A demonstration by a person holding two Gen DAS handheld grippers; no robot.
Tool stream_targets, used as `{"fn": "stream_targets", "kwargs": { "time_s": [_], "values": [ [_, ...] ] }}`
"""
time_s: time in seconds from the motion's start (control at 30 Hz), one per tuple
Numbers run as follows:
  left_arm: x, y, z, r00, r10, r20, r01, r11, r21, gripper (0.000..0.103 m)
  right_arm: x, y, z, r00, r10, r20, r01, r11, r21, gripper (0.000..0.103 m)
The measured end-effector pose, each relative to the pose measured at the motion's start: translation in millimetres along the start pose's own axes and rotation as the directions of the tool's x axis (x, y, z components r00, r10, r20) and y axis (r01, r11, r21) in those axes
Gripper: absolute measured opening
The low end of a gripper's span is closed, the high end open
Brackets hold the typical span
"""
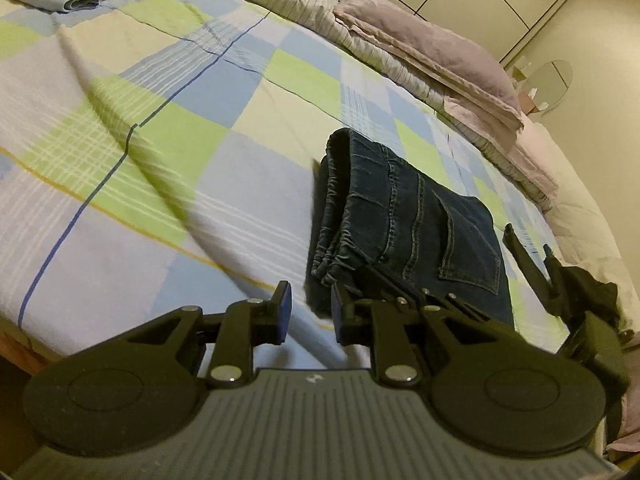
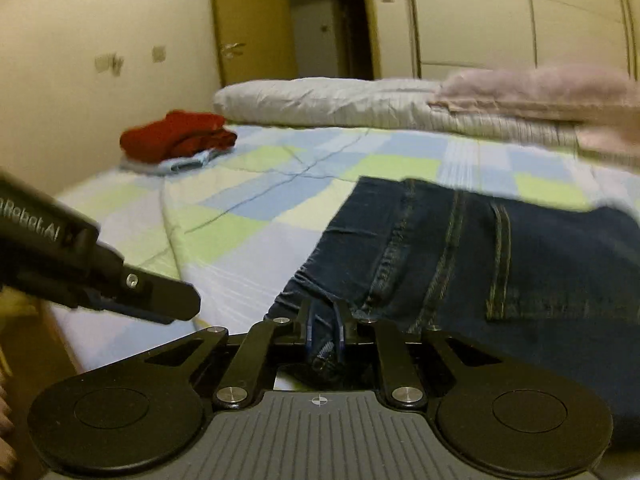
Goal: Fold clothes
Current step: 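Lower the fold onto the jeans and open the right tool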
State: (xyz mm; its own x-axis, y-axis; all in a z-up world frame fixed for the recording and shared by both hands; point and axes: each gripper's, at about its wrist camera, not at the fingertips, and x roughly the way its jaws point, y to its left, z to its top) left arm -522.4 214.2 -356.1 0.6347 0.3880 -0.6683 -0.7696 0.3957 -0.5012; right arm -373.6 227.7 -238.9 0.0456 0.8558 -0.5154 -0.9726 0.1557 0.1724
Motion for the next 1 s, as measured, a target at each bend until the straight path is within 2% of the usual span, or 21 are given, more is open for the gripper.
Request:
{"fn": "stream_targets", "kwargs": {
  "time_s": [0.13, 0.2, 0.23, 0.3, 0.37, 0.43, 0.5, 0.57, 0.73, 0.8, 0.9, 1.0],
  "values": [
    [0.6, -10.0, 6.1, 1.0, -0.015, 0.014, 0.015, 1.0, 0.025, 0.016, -27.7, -0.9, 3.5, 0.999, 0.001, 0.054, -0.001, 1.0, 0.008, 0.014],
    [2.2, -20.1, 9.9, 0.999, -0.028, 0.025, 0.026, 0.998, 0.058, 0.016, -50.6, -8.5, -3.8, 0.995, -0.06, 0.084, 0.055, 0.997, 0.055, 0.014],
    [4.6, -26.2, 11.0, 0.999, -0.036, 0.026, 0.033, 0.996, 0.078, 0.016, -63.9, -16.2, -7.8, 0.989, -0.124, 0.085, 0.116, 0.989, 0.093, 0.014],
    [10.7, -39.4, 12.5, 0.998, -0.054, 0.027, 0.05, 0.991, 0.12, 0.016, -84.6, -35.0, -13.7, 0.967, -0.243, 0.078, 0.228, 0.959, 0.168, 0.014],
    [17.7, -53.2, 12.8, 0.998, -0.062, 0.032, 0.055, 0.984, 0.167, 0.016, -97.9, -55.5, -15.6, 0.942, -0.328, 0.069, 0.304, 0.924, 0.231, 0.014],
    [25.3, -66.5, 10.4, 0.997, -0.056, 0.047, 0.044, 0.974, 0.224, 0.017, -108.9, -71.9, -13.9, 0.921, -0.381, 0.077, 0.353, 0.903, 0.244, 0.014],
    [41.4, -74.9, 5.6, 0.999, 0.021, 0.041, -0.032, 0.957, 0.29, 0.017, -111.3, -82.1, -12.8, 0.901, -0.428, 0.076, 0.404, 0.889, 0.214, 0.014],
    [58.0, -72.9, -2.6, 0.994, 0.1, 0.044, -0.109, 0.937, 0.332, 0.014, -102.8, -91.4, -21.7, 0.894, -0.447, 0.02, 0.434, 0.877, 0.207, 0.014],
    [67.3, -80.3, -15.1, 0.984, 0.15, 0.099, -0.178, 0.895, 0.409, 0.013, -71.4, -90.4, -38.1, 0.881, -0.46, -0.11, 0.469, 0.88, 0.072, 0.014],
    [66.6, -80.6, -14.8, 0.983, 0.157, 0.098, -0.184, 0.9, 0.395, 0.013, -69.4, -88.0, -33.8, 0.873, -0.469, -0.133, 0.48, 0.875, 0.063, 0.014],
    [55.9, -84.4, -8.4, 0.981, 0.18, 0.078, -0.196, 0.917, 0.347, 0.013, -75.0, -92.0, -33.7, 0.882, -0.453, -0.132, 0.468, 0.875, 0.126, 0.014],
    [36.8, -94.9, -5.0, 0.973, 0.223, 0.065, -0.231, 0.916, 0.327, 0.013, -93.0, -88.2, -27.5, 0.878, -0.458, -0.135, 0.477, 0.859, 0.184, 0.015]
  ]
}}
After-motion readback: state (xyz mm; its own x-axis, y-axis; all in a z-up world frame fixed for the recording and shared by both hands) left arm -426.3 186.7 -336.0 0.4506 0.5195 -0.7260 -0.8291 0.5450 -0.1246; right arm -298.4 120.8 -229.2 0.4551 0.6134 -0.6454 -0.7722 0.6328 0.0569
